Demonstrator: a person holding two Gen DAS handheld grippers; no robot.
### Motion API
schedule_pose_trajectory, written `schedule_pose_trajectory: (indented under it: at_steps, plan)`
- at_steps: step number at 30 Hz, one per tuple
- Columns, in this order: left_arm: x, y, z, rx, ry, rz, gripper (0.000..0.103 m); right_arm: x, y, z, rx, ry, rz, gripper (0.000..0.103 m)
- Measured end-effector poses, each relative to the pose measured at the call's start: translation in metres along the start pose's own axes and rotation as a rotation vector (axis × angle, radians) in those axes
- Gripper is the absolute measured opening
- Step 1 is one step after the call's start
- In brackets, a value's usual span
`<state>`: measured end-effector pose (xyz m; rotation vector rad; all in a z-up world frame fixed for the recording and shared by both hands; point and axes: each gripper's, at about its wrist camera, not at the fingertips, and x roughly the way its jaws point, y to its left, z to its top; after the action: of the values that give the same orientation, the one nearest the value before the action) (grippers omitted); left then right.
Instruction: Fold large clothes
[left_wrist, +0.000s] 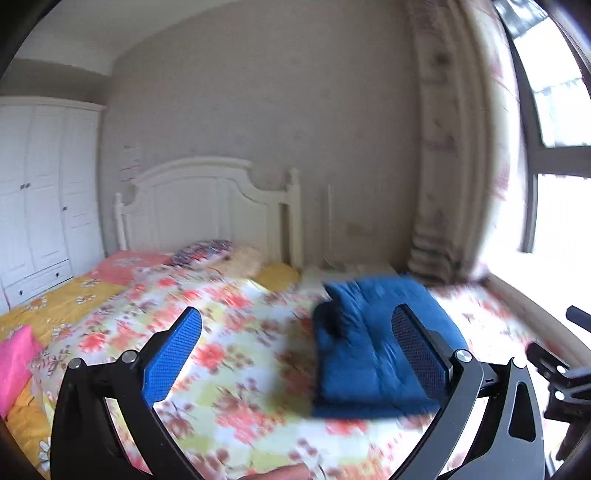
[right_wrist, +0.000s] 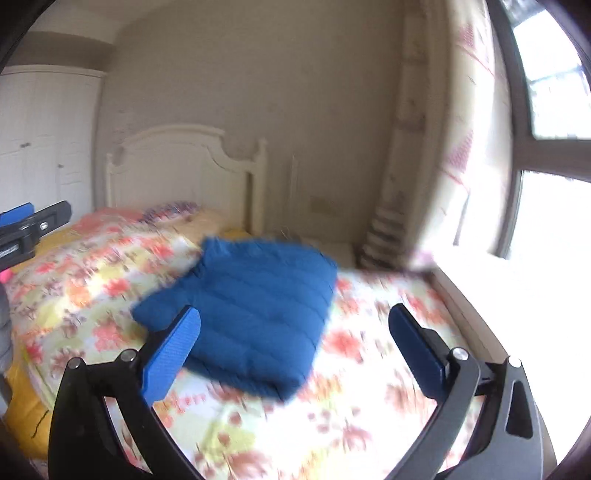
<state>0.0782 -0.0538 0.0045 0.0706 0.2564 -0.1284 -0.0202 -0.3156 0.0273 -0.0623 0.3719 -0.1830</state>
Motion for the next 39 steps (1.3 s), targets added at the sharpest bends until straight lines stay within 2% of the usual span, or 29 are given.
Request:
schedule_pose_trajectory:
  at_steps: [2, 6, 11, 21, 39]
  plan:
    - [0.006, -0.017, -0.015, 0.042, 0.034, 0.011, 0.099, 0.001, -0.005, -0.019, 0.040, 0.022, -0.012, 0.101]
    - [0.018, -0.028, -0.040, 0.030, 0.119, 0.000, 0.099, 0.009, -0.022, -0.048, 0.139, 0.080, -0.016, 0.101]
    - [0.024, -0.032, -0.054, 0.022, 0.164, 0.012, 0.099, 0.015, -0.028, -0.060, 0.135, 0.092, -0.012, 0.101]
    - [0.024, -0.035, -0.061, 0.027, 0.185, 0.000, 0.099, 0.005, -0.006, -0.055, 0.065, 0.061, 0.005, 0.101]
    - [0.029, -0.032, -0.067, 0.019, 0.206, 0.003, 0.099, 0.002, 0.000, -0.054, 0.069, 0.055, 0.018, 0.101]
